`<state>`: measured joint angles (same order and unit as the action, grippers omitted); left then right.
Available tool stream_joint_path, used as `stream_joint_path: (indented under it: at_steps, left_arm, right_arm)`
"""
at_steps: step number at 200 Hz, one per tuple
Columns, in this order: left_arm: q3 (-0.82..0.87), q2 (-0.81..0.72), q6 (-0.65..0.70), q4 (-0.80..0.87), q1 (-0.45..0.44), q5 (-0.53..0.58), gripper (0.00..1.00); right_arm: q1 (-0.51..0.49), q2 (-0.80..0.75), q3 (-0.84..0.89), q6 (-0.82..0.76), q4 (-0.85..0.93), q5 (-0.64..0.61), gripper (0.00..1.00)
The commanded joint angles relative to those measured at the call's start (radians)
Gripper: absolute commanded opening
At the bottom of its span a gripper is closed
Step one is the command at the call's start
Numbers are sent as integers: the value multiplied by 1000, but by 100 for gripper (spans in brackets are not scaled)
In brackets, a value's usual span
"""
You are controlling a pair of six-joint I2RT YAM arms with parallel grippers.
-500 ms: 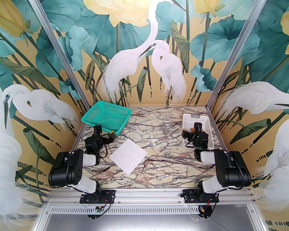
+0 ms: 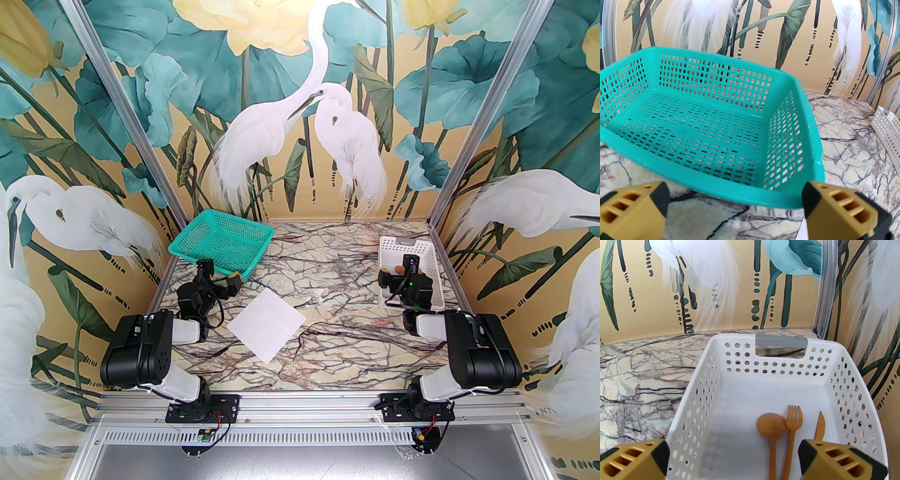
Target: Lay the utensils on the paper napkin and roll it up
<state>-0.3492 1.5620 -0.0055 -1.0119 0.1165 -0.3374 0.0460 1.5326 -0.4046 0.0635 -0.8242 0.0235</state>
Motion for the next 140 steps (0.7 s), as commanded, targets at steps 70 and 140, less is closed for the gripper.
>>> stream_joint_path:
  at_steps: [70,140]
  left_arm:
    - [-13,2,-2,19,-6,28,99]
    - [1,-8,-8,1,-5,46,99]
  right_arm:
    - [-1,4,-3,7,1,3,99]
    - [-1,2,4,7,-7,1,99]
